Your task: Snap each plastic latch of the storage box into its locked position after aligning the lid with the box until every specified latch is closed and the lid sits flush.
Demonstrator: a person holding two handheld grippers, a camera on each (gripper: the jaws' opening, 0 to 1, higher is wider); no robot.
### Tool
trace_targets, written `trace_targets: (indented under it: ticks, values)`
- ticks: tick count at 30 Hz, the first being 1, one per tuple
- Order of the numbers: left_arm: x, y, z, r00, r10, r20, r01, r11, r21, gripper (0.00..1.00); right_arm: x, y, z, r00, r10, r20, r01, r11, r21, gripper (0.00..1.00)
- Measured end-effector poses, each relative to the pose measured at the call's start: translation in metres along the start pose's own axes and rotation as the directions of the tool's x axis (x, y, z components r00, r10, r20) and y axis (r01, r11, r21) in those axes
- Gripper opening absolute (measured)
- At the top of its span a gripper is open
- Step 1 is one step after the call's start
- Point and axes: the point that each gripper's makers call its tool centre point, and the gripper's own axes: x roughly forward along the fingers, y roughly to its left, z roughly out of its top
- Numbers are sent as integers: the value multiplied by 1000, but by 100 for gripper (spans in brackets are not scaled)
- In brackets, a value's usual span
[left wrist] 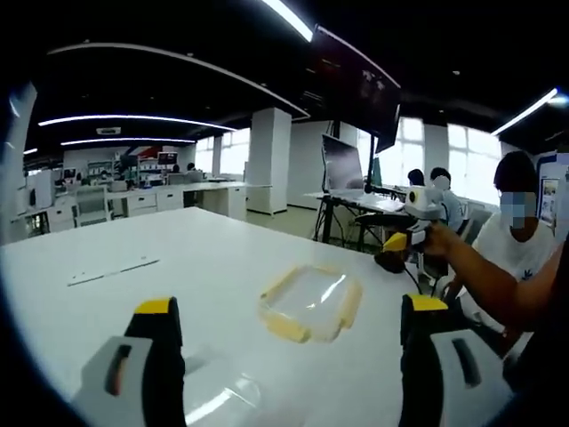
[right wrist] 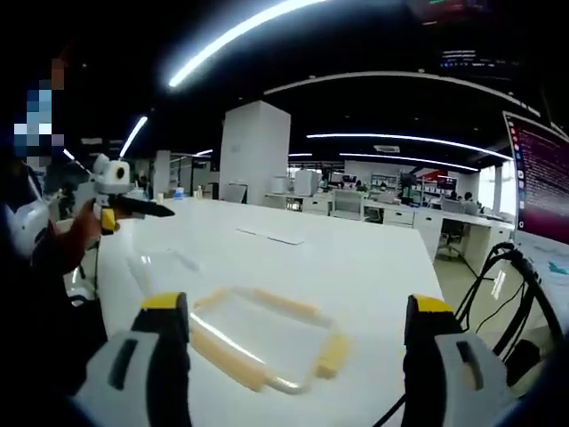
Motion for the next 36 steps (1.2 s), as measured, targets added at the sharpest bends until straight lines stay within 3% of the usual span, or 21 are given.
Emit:
trace_targets:
  ticks: [6, 14, 20, 25, 36]
  values:
    - [7, -12, 1, 1000, -23, -9, 23, 1000, 18, 100, -4, -2, -2, 1000, 7, -23, -7, 1000, -12, 100]
    - [23, -31, -1, 997, -66, -46, 68, 996, 58, 100, -13, -5, 9, 999, 16, -45, -18, 999, -51, 100]
    - [27, -33, 1, 995, -72, -73, 79, 993, 88, 100, -16, -12, 16, 997, 19, -70, -25, 997, -75, 100]
    - [30, -29, 0, 987, -79, -140, 97, 987, 125, 100, -17, -20, 21, 996, 19, -86, -27, 996, -90, 100]
    - [32, -36, 0, 976, -67, -205, 114, 966, 232, 100, -15, -27, 22, 987, 48, -154, -68, 990, -126, 100]
